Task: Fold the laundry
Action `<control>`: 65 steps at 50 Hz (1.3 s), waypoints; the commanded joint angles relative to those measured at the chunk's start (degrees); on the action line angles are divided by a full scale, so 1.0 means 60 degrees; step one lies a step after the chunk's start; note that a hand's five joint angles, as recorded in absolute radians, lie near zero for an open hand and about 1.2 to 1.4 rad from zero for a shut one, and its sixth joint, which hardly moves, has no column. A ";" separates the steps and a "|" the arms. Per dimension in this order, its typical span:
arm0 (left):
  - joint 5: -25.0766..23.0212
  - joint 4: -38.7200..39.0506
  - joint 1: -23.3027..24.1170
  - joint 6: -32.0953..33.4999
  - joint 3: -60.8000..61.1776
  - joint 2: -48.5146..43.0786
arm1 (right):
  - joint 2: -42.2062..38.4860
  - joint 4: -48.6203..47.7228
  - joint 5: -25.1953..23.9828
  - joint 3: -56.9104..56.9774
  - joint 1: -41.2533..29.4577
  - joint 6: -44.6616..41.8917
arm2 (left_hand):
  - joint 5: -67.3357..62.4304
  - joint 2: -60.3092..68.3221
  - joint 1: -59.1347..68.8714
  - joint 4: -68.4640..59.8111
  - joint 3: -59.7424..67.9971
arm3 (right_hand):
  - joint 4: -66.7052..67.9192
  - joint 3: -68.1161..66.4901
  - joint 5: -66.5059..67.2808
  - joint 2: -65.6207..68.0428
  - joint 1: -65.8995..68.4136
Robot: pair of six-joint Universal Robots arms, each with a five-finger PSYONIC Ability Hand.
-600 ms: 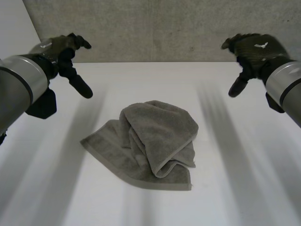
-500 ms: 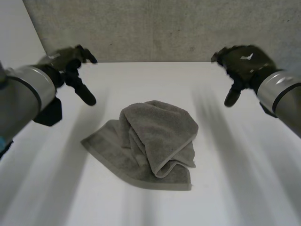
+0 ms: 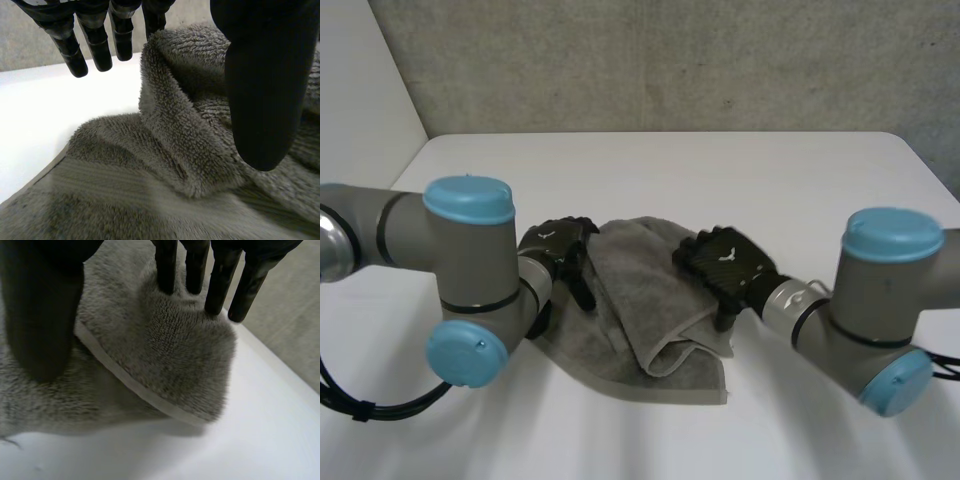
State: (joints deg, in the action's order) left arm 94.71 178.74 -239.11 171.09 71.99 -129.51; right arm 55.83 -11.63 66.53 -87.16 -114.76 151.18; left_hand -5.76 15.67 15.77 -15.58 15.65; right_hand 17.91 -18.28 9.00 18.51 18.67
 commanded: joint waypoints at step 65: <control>-0.1327 -0.0259 -0.2760 -0.0682 -0.0323 0.1780 | 0.1269 0.4195 0.2785 0.3649 -0.1265 0.3236 | 0.0896 -0.0880 -0.0897 0.0866 -0.0878 | -0.1318 0.1381 -0.1499 -0.1419 -0.1445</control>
State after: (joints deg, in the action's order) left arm 86.81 178.33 -255.83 167.30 64.33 -125.78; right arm 56.87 13.82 80.77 -56.27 -127.40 170.62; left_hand -2.09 10.29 10.74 -10.24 10.21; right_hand 14.90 -13.99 3.42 14.27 13.50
